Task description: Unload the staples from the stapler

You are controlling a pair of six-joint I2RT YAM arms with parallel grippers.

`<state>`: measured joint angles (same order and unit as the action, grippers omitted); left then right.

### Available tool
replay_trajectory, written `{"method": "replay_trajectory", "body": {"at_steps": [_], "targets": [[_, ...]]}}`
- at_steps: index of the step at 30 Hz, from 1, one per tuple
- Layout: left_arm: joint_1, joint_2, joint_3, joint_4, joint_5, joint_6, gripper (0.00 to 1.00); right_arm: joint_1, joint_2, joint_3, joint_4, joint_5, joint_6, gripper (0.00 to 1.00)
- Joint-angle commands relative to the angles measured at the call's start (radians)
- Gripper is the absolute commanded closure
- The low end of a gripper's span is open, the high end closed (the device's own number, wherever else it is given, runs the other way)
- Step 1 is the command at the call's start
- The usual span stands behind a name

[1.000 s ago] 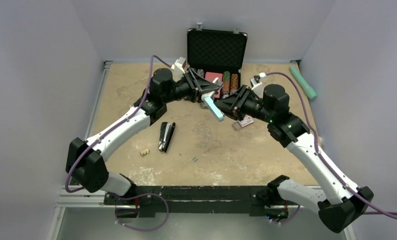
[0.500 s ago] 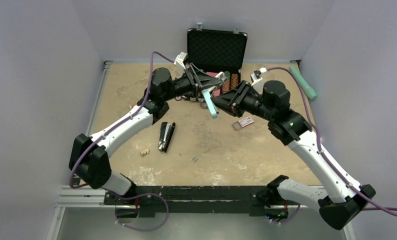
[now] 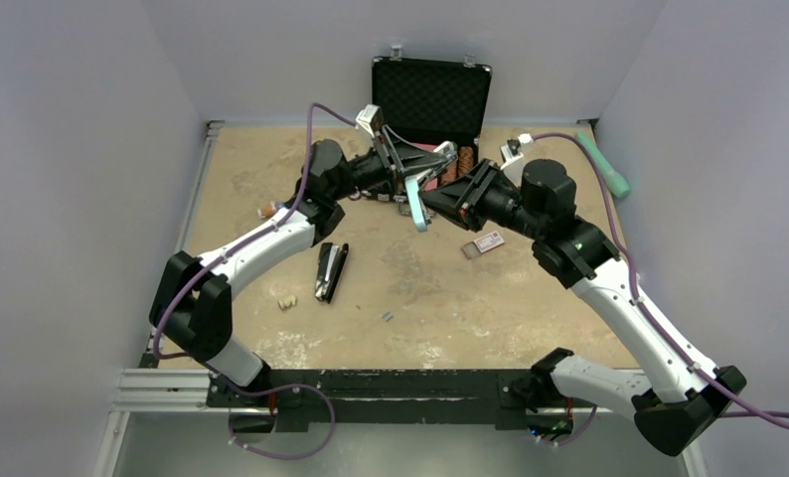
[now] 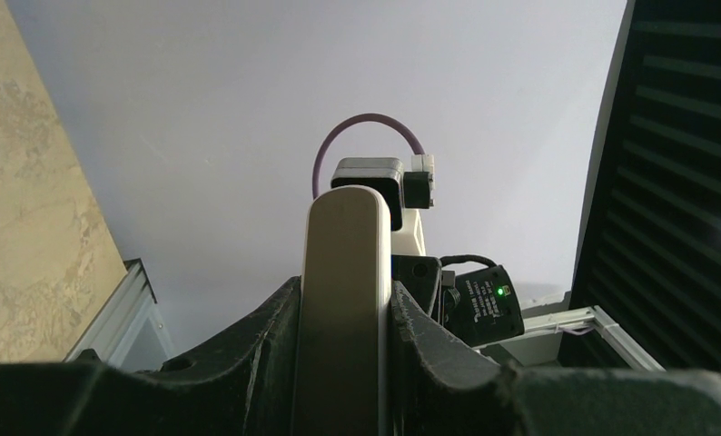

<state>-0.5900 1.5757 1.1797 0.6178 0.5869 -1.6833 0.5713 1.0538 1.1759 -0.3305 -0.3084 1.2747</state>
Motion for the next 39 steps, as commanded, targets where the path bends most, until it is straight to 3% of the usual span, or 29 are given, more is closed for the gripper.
{"method": "replay_trajectory", "body": {"at_steps": [1,11,16,23,30,39], "targets": [[0.006,0.002,0.041,-0.08,-0.084,0.073,1.0,0.052,-0.014,0.039,0.07,-0.17,-0.006,0.73],[-0.001,-0.075,0.216,-0.637,-0.169,0.405,1.0,0.054,0.002,-0.002,0.105,-0.2,-0.004,0.74],[-0.022,-0.086,0.331,-0.969,-0.302,0.586,1.0,0.053,0.033,-0.011,0.106,-0.222,-0.008,0.74],[-0.061,-0.088,0.414,-1.288,-0.555,0.783,1.0,0.054,0.11,-0.058,0.165,-0.276,-0.011,0.75],[-0.065,-0.06,0.359,-1.456,-0.796,0.882,1.0,0.053,0.261,-0.122,0.211,-0.321,-0.061,0.76],[-0.07,0.129,0.346,-1.518,-0.865,0.892,1.0,0.053,0.462,-0.177,0.303,-0.379,-0.105,0.77]]}}
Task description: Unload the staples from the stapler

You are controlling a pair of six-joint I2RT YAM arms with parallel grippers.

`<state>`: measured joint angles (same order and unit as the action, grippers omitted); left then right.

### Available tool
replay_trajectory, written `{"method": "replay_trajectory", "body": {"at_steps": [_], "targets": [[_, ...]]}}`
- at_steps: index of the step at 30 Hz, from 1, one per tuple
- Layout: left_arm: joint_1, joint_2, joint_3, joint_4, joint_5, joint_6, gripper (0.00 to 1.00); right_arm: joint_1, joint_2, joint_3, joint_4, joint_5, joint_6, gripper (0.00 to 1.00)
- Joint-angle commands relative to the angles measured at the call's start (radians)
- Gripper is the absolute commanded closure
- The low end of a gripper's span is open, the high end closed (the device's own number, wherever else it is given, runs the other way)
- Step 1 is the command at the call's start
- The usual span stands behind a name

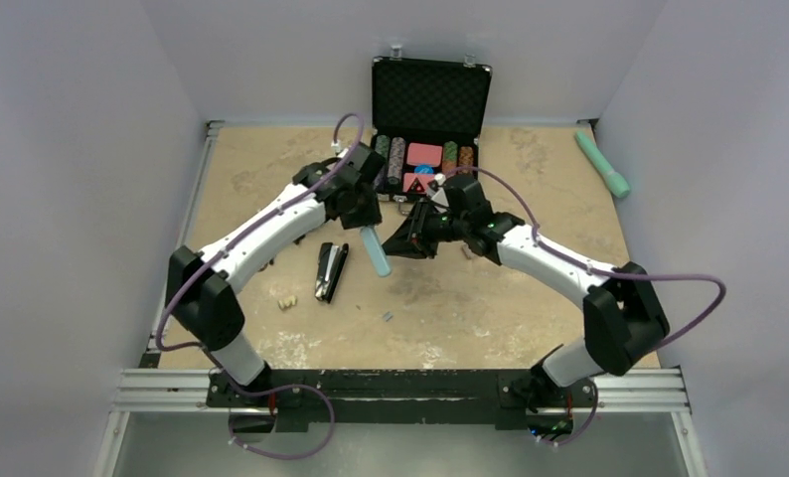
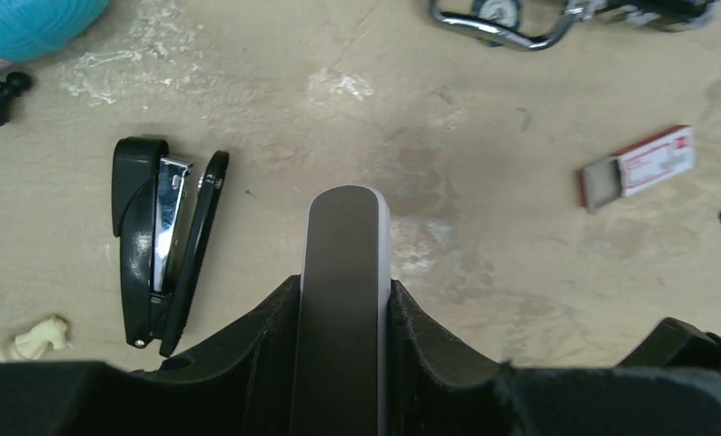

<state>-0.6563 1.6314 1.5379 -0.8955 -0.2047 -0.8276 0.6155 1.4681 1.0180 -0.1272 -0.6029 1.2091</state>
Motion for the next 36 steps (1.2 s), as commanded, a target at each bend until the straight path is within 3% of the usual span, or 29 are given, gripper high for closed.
{"method": "replay_trajectory", "body": {"at_steps": [1,8,18,23,28,31,36], "targets": [[-0.004,0.105,-0.011,-0.004,-0.073,0.043,1.0,0.01,0.069,-0.033,0.115,-0.096,-0.038,0.77],[-0.011,0.272,-0.045,0.071,-0.055,0.07,1.0,0.009,0.221,-0.056,0.221,-0.15,-0.043,0.77],[-0.028,0.422,-0.126,0.205,-0.083,0.103,1.0,0.009,0.424,-0.041,0.187,-0.184,-0.161,0.74],[-0.052,0.424,-0.139,0.234,-0.113,0.128,1.0,0.009,0.431,-0.028,0.091,-0.158,-0.234,0.73],[-0.071,0.429,-0.1,0.158,-0.181,0.113,1.0,0.009,0.383,-0.024,0.032,-0.152,-0.269,0.71],[-0.097,0.341,-0.188,0.282,-0.261,0.15,1.0,0.009,0.349,-0.027,0.001,-0.134,-0.293,0.7],[-0.116,0.49,-0.114,0.175,-0.226,0.158,1.0,0.007,0.34,-0.027,-0.045,-0.132,-0.33,0.7]]}}
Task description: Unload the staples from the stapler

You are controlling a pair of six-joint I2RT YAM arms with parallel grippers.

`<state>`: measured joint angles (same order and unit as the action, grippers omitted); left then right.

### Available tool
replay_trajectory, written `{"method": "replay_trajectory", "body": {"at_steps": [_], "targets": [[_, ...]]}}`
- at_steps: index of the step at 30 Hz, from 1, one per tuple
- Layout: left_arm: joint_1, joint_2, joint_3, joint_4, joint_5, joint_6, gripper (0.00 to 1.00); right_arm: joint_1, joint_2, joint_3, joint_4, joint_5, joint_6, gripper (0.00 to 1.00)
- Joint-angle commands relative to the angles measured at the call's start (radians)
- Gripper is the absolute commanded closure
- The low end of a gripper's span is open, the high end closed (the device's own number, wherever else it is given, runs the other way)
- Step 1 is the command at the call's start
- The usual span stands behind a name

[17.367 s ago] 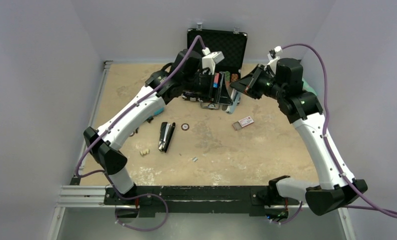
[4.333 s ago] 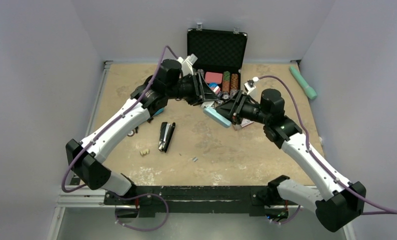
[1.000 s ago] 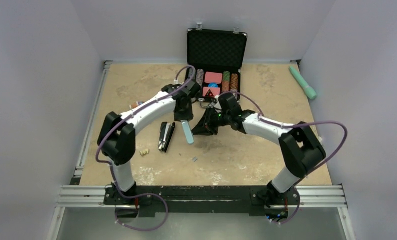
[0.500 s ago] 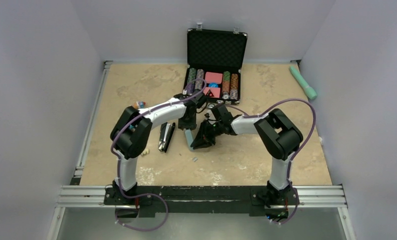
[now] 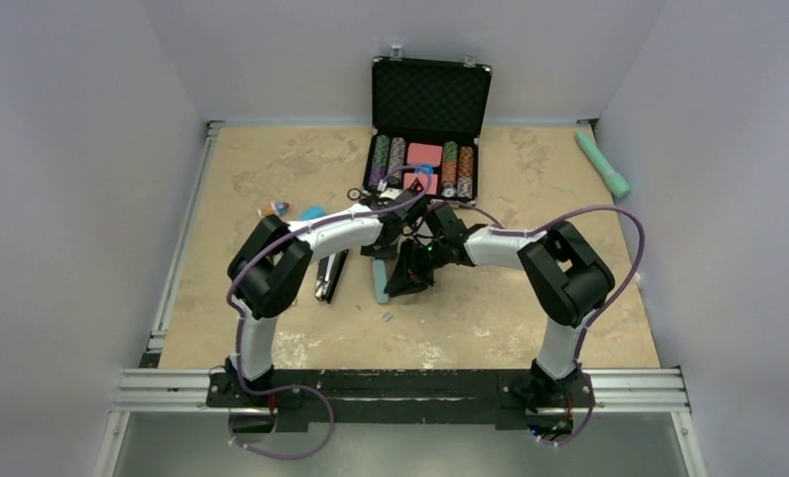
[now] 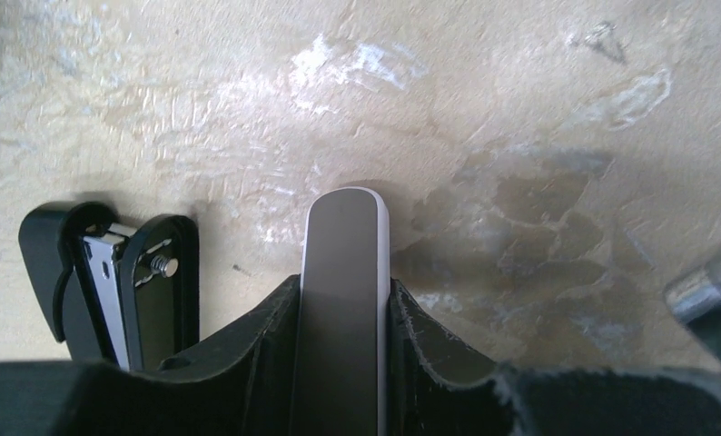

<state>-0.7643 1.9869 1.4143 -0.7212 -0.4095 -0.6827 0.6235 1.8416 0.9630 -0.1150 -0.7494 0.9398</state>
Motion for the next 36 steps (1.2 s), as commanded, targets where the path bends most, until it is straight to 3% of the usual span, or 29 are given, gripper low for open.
{"method": "replay_trajectory", "body": {"at_steps": [1,4,9,13,21,24,27,29,30,34,36], "targets": [[-0.011,0.116,-0.013,0.002,-0.032,-0.007,1.0,-0.001,-0.041,0.028,-0.069,0.02,-0.07,0.7],[-0.024,0.01,-0.174,0.175,-0.037,-0.003,1.0,-0.001,-0.066,0.026,-0.092,0.036,-0.087,0.7],[-0.024,0.131,-0.16,0.151,-0.049,-0.006,1.0,-0.001,-0.081,0.031,-0.121,0.048,-0.11,0.69],[-0.025,0.06,-0.196,0.195,-0.05,0.009,1.0,-0.001,-0.107,0.02,-0.139,0.064,-0.124,0.69],[-0.017,-0.125,-0.044,0.07,-0.035,0.064,1.0,-0.009,-0.227,0.077,-0.276,0.114,-0.178,0.66],[-0.008,-0.186,0.009,0.014,0.001,0.079,1.0,-0.032,-0.309,0.132,-0.399,0.209,-0.21,0.58],[0.006,-0.251,0.057,-0.051,0.038,0.077,1.0,-0.081,-0.4,0.163,-0.484,0.254,-0.218,0.41],[0.026,-0.284,0.1,-0.108,0.101,0.056,1.0,-0.115,-0.464,0.169,-0.518,0.267,-0.219,0.24],[0.037,-0.296,0.121,-0.138,0.139,0.042,1.0,-0.135,-0.506,0.171,-0.53,0.269,-0.219,0.21],[0.108,-0.333,0.135,-0.209,0.386,-0.042,1.0,-0.184,-0.59,0.173,-0.556,0.271,-0.224,0.19],[0.156,-0.364,0.038,-0.145,0.567,-0.117,1.0,-0.188,-0.614,0.171,-0.557,0.272,-0.222,0.19]]}}
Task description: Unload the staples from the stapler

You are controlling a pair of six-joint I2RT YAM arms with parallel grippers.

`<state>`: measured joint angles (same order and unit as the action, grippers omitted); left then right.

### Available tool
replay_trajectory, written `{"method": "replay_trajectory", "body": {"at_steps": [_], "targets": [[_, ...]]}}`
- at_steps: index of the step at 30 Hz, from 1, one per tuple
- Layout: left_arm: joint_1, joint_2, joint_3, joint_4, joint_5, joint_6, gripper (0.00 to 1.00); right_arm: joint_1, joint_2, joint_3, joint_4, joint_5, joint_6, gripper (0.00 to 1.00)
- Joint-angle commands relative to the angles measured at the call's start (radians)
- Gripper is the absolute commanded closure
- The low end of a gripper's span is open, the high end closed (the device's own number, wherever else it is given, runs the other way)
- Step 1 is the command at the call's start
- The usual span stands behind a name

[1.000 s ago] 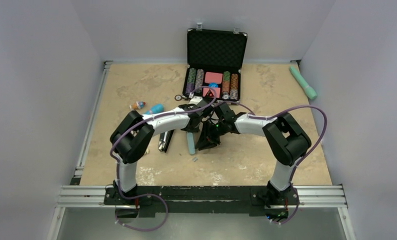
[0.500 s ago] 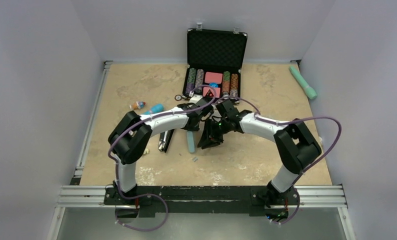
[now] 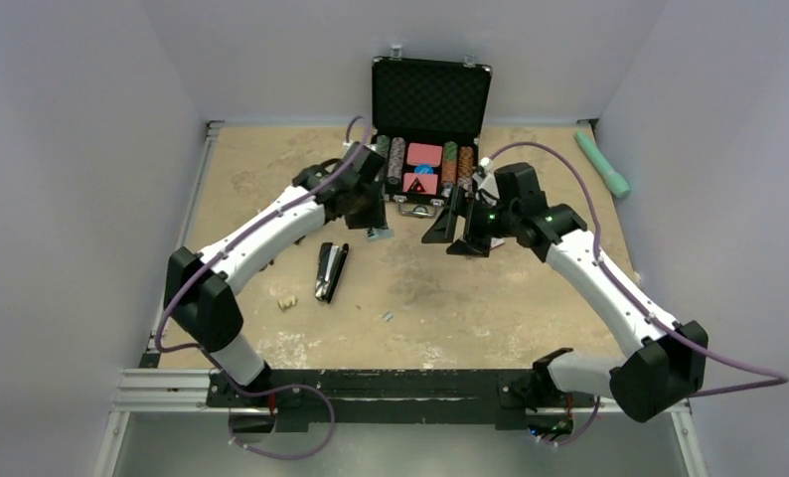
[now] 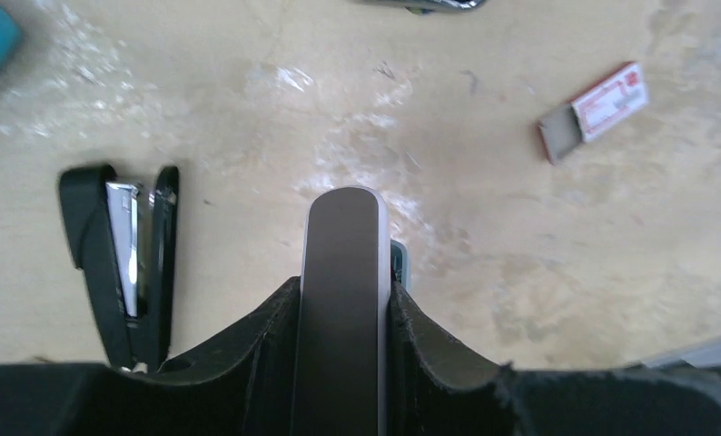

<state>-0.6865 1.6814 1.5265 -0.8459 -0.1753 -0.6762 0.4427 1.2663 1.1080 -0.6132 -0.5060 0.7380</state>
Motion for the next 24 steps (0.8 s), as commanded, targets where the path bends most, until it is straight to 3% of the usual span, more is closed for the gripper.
{"method": "replay_trajectory", "body": {"at_steps": [1,5,12,20,22,24], "targets": [[0.105,-0.078,-0.133,0.04,0.433,-0.169,1.0,-0.007,-0.048,0.02,-0.056,0.023,-0.02,0.19],[0.169,-0.093,-0.341,0.31,0.755,-0.346,1.0,-0.007,-0.081,-0.015,-0.028,-0.003,0.008,0.2],[0.17,-0.039,-0.428,0.523,0.969,-0.569,1.0,-0.007,-0.139,-0.081,0.099,-0.031,0.035,0.21],[0.17,-0.076,-0.414,0.676,1.037,-0.804,1.0,0.03,-0.176,0.001,0.156,0.13,0.038,0.22],[0.169,-0.114,-0.42,0.743,0.961,-0.817,1.0,0.029,-0.175,0.012,0.174,0.085,0.153,0.21],[0.162,-0.161,-0.426,0.793,0.86,-0.799,1.0,0.026,-0.188,-0.015,0.223,0.021,0.374,0.21]]}}
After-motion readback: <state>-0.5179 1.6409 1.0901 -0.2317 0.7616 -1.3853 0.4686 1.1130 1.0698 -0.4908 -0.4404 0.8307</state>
